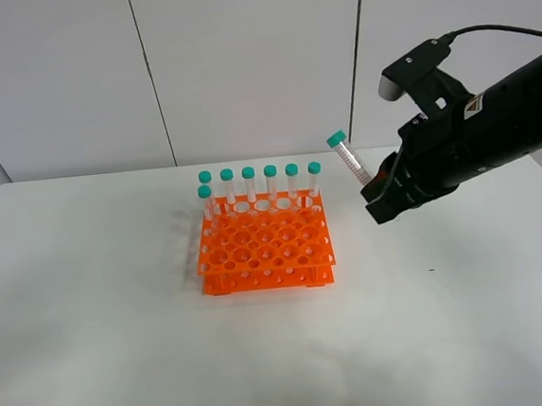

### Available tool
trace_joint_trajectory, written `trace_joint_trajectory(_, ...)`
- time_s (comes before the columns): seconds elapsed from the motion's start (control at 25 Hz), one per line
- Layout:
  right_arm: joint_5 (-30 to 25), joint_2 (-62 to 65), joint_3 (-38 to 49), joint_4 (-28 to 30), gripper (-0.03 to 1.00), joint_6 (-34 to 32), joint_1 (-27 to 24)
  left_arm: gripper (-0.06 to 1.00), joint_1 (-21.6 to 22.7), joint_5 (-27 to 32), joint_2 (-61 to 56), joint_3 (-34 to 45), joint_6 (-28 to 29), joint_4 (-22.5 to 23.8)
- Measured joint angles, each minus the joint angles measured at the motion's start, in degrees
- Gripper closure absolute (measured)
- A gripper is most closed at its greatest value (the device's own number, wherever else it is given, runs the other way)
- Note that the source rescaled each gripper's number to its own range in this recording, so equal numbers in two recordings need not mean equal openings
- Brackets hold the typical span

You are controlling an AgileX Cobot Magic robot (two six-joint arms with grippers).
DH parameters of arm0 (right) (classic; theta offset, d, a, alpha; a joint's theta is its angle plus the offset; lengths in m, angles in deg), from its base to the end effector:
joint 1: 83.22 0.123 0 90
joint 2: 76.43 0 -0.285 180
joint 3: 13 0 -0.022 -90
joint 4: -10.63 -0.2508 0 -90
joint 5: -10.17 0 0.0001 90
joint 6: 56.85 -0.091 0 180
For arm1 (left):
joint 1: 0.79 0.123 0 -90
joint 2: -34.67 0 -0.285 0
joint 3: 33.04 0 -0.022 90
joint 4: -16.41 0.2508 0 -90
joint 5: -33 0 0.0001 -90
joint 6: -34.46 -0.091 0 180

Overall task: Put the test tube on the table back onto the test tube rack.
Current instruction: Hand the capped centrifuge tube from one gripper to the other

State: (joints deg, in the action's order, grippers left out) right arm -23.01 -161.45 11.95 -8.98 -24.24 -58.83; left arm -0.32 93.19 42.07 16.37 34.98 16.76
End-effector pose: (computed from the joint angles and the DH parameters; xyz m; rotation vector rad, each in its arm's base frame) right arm 0.2426 0.1284 0.2718 -0.9281 2.2918 0.2912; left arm -0.0038 0.0005 0.2740 -0.0179 2.0419 0.0068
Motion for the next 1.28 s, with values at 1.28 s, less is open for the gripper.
trace_joint_trajectory(1.28, 0.2, -0.1, 2.6, -33.2, 0.96, 23.3, 5.7, -0.03, 0.0, -22.4, 33.2, -8.2, -12.7, -26.2)
